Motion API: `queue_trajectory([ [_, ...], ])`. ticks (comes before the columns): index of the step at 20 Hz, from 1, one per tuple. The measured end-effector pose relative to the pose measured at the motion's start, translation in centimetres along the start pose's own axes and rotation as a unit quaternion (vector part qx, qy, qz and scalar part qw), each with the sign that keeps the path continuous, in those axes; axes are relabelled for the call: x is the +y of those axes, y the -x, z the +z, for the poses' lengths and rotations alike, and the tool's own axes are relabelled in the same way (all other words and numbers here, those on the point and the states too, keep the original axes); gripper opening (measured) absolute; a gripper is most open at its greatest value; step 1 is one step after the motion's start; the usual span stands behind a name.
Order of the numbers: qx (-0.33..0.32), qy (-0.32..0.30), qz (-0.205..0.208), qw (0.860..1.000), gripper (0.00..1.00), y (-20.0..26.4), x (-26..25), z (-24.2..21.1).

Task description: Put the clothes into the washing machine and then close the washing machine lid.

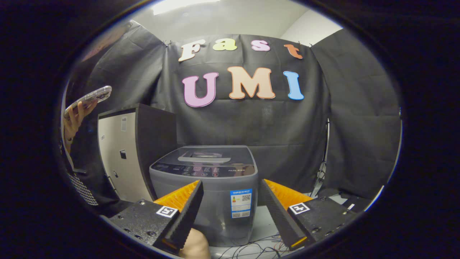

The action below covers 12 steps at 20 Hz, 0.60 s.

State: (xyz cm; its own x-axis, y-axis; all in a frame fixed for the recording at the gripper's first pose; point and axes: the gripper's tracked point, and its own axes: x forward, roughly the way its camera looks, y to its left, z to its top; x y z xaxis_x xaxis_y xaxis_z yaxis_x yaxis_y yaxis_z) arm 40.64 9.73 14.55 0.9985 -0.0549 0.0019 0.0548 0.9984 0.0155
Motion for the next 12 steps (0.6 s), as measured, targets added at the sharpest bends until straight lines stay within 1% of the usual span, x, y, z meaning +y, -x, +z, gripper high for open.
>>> queue_trajectory([
  [12, 0.0, 0.0, 0.001, 1.0, 0.97, 0.1, 0.09, -0.04],
])
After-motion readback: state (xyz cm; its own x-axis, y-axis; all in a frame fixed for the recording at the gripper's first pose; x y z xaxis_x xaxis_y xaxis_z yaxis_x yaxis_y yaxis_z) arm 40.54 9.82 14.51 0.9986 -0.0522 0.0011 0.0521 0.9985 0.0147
